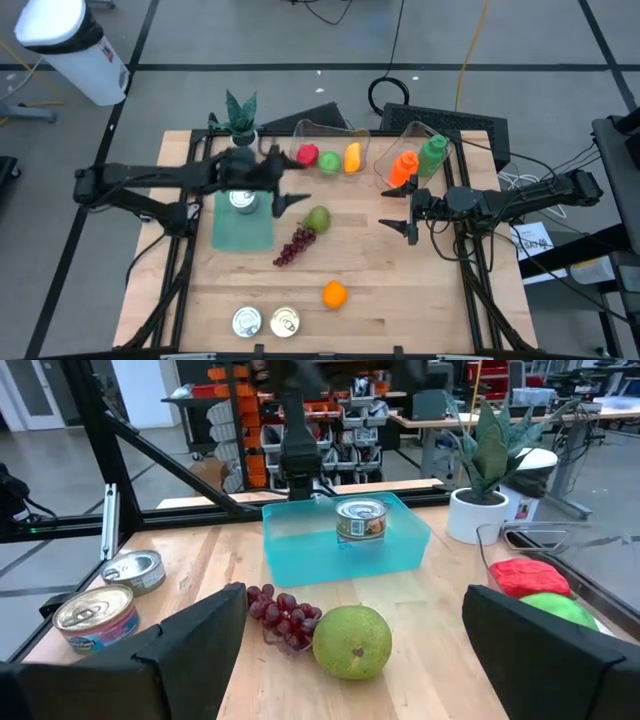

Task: Pick & Place Food Item
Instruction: Put the orange into the left transparent bin

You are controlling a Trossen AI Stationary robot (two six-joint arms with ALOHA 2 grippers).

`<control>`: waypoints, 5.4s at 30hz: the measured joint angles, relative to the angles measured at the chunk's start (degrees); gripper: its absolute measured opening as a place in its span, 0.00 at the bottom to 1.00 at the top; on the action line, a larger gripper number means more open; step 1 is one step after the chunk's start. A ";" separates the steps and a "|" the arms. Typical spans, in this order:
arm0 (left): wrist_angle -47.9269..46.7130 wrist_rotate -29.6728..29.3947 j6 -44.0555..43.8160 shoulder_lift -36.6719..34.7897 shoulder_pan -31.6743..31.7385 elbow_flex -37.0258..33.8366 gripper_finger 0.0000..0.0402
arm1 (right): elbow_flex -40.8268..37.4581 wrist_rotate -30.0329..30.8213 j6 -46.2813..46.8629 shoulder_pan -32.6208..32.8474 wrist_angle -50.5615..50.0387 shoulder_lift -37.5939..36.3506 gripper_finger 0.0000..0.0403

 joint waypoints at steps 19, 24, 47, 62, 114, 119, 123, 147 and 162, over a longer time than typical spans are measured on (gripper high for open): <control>17.37 -3.88 -2.61 -23.67 -7.93 -23.82 0.98 | 3.42 -12.73 -5.41 13.34 23.89 24.42 0.88; 15.78 -10.75 -2.46 -26.47 -7.20 -24.37 0.98 | 13.69 -7.64 -8.51 18.62 16.84 34.07 0.87; 16.09 -12.19 -3.95 -26.49 -7.13 -24.37 0.98 | 37.58 -7.74 -8.34 18.63 -7.18 66.75 0.89; 16.65 -12.13 -4.78 -26.49 -7.13 -24.37 0.98 | 37.38 -7.99 -10.18 16.92 -10.01 62.96 0.76; 45.16 -9.11 -31.73 24.36 -10.73 -4.21 0.98 | 8.61 25.66 -39.05 9.54 29.32 34.97 0.79; 43.00 -9.40 -30.87 27.39 -11.22 -0.80 0.98 | 8.63 25.57 -39.41 9.88 29.53 34.97 0.79; 43.03 -9.13 -29.82 28.40 -11.26 -0.52 0.98 | 8.63 25.60 -39.99 10.29 30.27 34.97 0.79; 43.40 -7.46 -28.90 28.56 -11.31 -0.52 0.76 | 8.63 25.93 -41.11 10.58 31.84 34.95 0.79; 44.41 -2.62 -21.78 22.49 -9.08 -0.39 0.68 | 8.55 36.68 -35.86 15.32 28.96 29.66 0.83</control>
